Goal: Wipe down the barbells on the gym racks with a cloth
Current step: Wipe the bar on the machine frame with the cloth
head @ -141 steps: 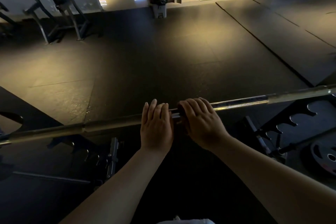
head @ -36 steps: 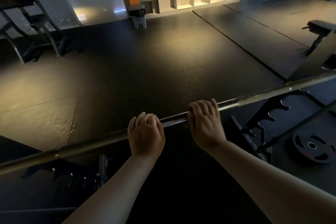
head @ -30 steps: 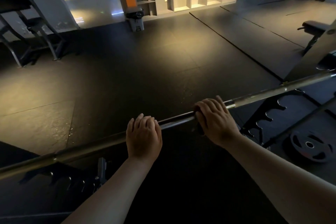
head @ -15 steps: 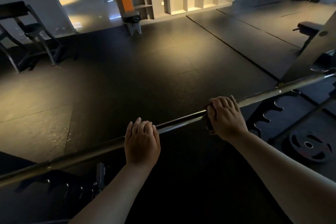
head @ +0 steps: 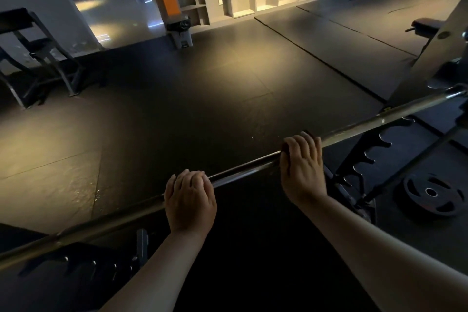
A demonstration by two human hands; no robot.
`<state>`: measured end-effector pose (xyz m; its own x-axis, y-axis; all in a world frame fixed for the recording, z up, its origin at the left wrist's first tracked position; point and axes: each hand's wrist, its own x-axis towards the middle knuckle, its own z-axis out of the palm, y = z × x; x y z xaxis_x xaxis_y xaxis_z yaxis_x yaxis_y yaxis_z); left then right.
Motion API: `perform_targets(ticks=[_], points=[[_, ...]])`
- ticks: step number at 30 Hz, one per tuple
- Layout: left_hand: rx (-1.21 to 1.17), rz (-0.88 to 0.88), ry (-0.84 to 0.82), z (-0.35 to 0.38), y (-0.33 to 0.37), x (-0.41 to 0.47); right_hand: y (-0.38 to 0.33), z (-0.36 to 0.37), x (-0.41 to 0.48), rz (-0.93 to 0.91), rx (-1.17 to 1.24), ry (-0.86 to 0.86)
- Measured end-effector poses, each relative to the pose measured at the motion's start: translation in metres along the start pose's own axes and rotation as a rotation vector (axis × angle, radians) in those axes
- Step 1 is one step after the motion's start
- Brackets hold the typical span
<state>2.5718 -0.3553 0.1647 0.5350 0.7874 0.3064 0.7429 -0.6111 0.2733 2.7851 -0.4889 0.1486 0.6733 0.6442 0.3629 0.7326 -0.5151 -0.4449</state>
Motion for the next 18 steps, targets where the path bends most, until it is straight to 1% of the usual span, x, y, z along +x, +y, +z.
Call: perform_targets(ticks=[1,3,5,6,7,10,11,12,13,14,16,17,18], points=[[-0.001,-0.001,0.006,0.001,0.000,0.000,-0.010,0.006,-0.006,-0.021,0.009,0.014],[0.001,0.004,0.008,0.001,-0.001,0.001,-0.016,0.010,-0.012,-0.183,-0.005,-0.013],[0.008,0.012,0.001,0.002,-0.001,0.001,-0.003,0.005,-0.007,-0.316,-0.056,-0.057],[0.014,0.012,0.003,0.002,-0.001,0.001,0.006,0.002,-0.001,-0.325,-0.077,-0.067],[0.021,0.012,0.009,0.001,0.000,0.001,0.014,-0.001,0.004,-0.285,-0.083,-0.050],[0.037,-0.003,0.032,0.004,0.002,0.002,0.007,-0.001,0.008,-0.024,-0.011,0.028],[0.035,-0.014,0.039,0.005,0.002,0.002,-0.005,0.003,0.006,0.014,0.013,0.026],[0.031,-0.019,0.046,0.006,0.001,0.001,-0.017,0.006,0.002,-0.001,0.027,0.010],[0.028,-0.017,0.054,0.007,0.000,0.000,-0.024,0.009,-0.001,-0.073,0.032,-0.002],[0.027,-0.010,0.059,0.007,-0.001,-0.001,-0.024,0.009,-0.004,-0.182,0.025,-0.023],[0.026,0.010,0.054,0.009,-0.005,-0.002,-0.008,0.000,0.000,-0.372,-0.031,-0.089],[0.030,0.017,0.052,0.009,-0.006,-0.001,0.005,-0.005,0.006,-0.418,-0.062,-0.104],[0.038,0.019,0.051,0.010,-0.007,-0.001,0.017,-0.008,0.011,-0.414,-0.080,-0.097]])
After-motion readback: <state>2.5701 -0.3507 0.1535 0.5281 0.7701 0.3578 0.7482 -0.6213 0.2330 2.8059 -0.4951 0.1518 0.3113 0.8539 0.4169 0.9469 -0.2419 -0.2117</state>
